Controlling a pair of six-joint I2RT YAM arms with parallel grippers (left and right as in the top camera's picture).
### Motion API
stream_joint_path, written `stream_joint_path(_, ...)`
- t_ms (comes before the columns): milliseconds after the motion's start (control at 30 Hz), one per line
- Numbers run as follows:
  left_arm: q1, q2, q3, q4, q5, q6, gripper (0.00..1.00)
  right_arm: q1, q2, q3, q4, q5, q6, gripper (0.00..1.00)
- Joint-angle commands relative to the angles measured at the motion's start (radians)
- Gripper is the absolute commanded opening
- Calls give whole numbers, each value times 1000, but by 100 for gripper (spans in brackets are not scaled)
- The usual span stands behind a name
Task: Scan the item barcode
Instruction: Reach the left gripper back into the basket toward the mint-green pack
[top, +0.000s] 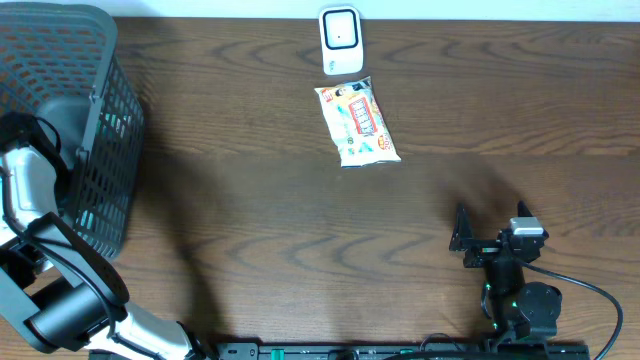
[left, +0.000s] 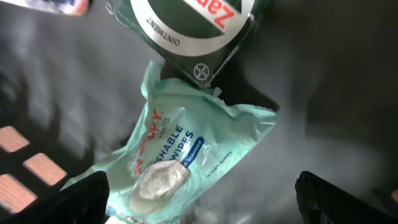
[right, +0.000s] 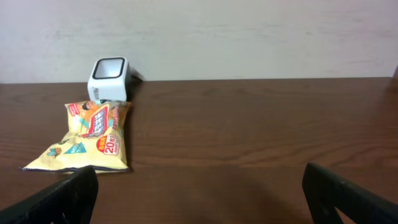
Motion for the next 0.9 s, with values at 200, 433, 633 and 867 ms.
stream_joint_path(200, -1, 0, -95, 85, -38, -13, 95, 9, -5, -1, -4, -6, 14, 99)
stream_joint_path(433, -1, 1, -148, 161, -38, -13, 87, 8, -5, -1, -4, -6, 13, 99)
stream_joint_path(633, 8, 1, -148, 171, -37, -13, 63, 8, -5, -1, -4, -6, 14, 99)
stream_joint_path(867, 26, -6, -141, 182, -37, -13, 8, 8, -5, -1, -4, -6, 13, 99)
